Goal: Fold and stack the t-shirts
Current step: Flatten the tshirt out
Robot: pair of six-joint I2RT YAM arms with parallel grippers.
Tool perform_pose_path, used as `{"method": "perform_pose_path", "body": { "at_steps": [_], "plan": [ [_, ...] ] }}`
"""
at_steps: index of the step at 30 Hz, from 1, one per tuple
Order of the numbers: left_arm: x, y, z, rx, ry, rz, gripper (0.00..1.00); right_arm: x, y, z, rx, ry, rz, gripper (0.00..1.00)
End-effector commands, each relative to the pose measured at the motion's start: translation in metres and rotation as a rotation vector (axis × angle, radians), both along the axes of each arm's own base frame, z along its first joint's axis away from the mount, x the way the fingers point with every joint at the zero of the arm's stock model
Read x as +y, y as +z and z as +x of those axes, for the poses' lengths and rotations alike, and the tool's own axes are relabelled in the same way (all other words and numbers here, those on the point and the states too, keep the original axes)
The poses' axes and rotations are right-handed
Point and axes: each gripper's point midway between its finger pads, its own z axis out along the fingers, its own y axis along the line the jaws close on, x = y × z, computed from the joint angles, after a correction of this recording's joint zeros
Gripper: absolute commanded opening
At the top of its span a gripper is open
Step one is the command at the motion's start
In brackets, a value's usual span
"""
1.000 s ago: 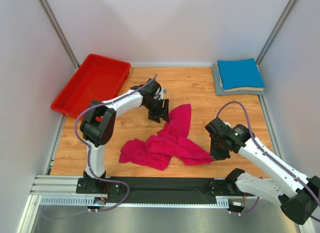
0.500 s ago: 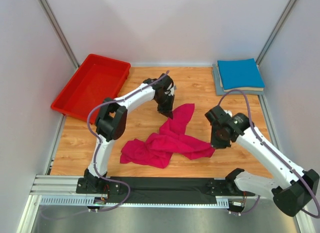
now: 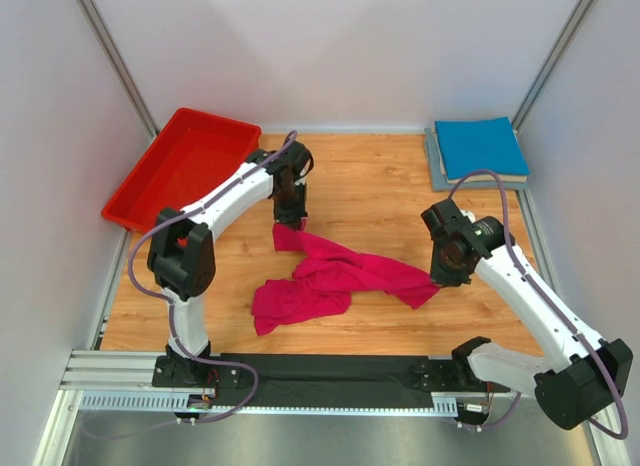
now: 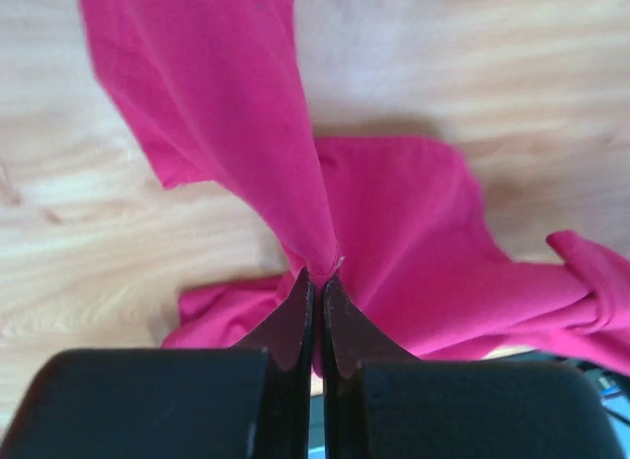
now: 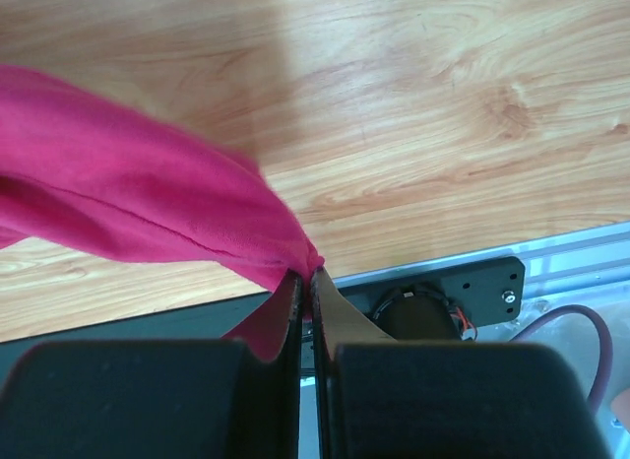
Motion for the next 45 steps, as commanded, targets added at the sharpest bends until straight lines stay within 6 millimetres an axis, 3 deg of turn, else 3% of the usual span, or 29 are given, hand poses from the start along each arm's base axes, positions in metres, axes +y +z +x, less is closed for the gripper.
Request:
{"method": "perform_pose_path", "body": {
  "at_steps": [1,4,6,9,11,14,16,19,20,22,27,31,35,39,45],
  "plan": [
    [0.009,0.005,-0.019,0.005,0.007,0.006,0.00,0.013,0.011,0.017,-0.045,0.013,0.053,0.00],
    [0.012,-0.001,-0.030,0.039,-0.022,0.011,0.07,0.019,0.009,0.015,-0.010,-0.008,0.073,0.03],
    [0.020,0.001,-0.034,0.025,-0.025,0.030,0.09,0.037,-0.008,-0.003,0.067,-0.020,0.186,0.08],
    [0.027,0.005,-0.038,0.003,-0.030,0.045,0.05,0.050,-0.011,-0.019,0.090,-0.064,0.293,0.17],
    [0.030,0.002,-0.042,0.011,-0.037,0.054,0.02,0.047,-0.003,-0.015,0.048,-0.066,0.286,0.20],
    [0.031,-0.006,-0.050,0.041,-0.057,0.052,0.00,0.036,0.008,0.005,-0.016,-0.062,0.221,0.30],
    [0.029,-0.009,-0.055,0.058,-0.067,0.033,0.00,0.042,0.007,0.025,-0.019,-0.049,0.228,0.39],
    [0.032,-0.015,-0.062,0.066,-0.068,0.028,0.00,0.054,-0.003,0.055,-0.050,0.012,0.274,0.52],
    [0.033,-0.020,-0.066,0.074,-0.069,0.032,0.00,0.067,-0.003,0.075,-0.110,0.088,0.331,0.56],
    [0.032,-0.023,-0.069,0.090,-0.072,0.020,0.00,0.090,-0.015,0.086,-0.073,0.166,0.459,0.63],
    [0.031,-0.032,-0.078,0.122,-0.077,0.003,0.00,0.129,-0.025,0.123,-0.075,0.399,0.585,0.65],
    [0.028,-0.035,-0.078,0.134,-0.061,-0.006,0.00,0.134,-0.046,0.139,-0.040,0.478,0.567,0.66],
    [0.026,-0.037,-0.075,0.145,-0.046,-0.003,0.00,0.133,-0.073,0.137,0.046,0.498,0.551,0.61],
    [0.023,-0.038,-0.072,0.150,-0.029,-0.009,0.00,0.145,-0.068,0.128,0.048,0.489,0.642,0.60],
    [0.016,-0.041,-0.064,0.156,-0.024,-0.018,0.00,0.153,-0.079,0.110,0.095,0.457,0.719,0.61]
  ]
}}
